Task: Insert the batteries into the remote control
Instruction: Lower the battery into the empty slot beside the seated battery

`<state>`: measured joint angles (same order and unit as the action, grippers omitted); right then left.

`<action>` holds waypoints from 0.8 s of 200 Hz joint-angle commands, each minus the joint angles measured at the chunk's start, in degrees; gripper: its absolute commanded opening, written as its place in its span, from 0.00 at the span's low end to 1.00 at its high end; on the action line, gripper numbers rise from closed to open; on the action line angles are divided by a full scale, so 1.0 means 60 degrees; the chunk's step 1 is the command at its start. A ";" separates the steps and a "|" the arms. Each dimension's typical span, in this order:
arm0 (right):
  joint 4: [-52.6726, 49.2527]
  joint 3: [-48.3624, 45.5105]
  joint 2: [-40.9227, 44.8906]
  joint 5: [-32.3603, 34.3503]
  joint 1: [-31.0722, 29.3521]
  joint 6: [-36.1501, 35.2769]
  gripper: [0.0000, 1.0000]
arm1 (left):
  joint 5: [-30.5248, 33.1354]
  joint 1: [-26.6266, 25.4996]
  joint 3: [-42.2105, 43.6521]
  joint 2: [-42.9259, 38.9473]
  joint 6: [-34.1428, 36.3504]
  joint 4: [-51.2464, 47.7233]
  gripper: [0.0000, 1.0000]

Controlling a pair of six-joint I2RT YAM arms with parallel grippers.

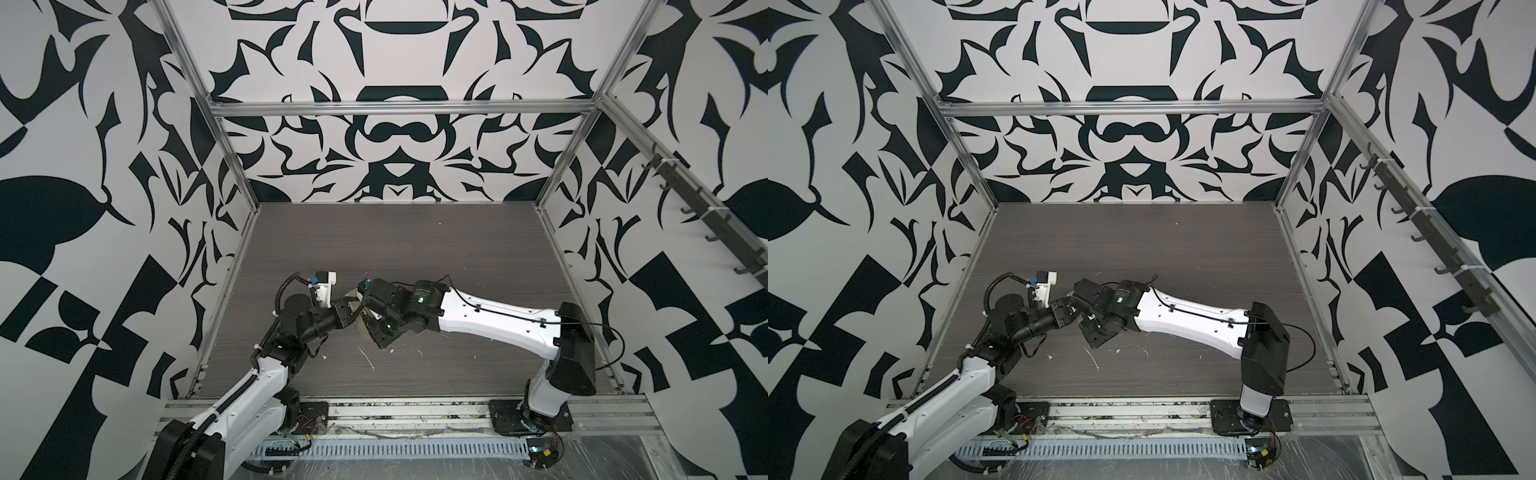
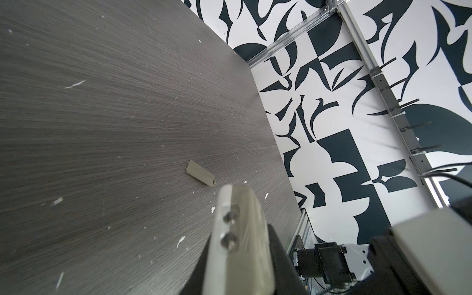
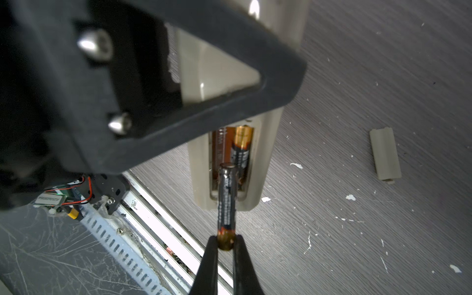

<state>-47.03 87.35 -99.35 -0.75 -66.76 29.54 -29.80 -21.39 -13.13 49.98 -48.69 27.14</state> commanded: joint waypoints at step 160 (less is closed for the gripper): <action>-0.0322 0.0932 -0.0446 -0.0438 0.0291 0.0114 0.00 | -0.0130 -0.0003 0.0693 0.0268 -0.1202 0.2001 0.00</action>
<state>-47.97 90.91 -102.50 -3.27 -65.32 29.89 -29.82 -21.39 -9.76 51.31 -54.65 35.35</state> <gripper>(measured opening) 0.117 0.250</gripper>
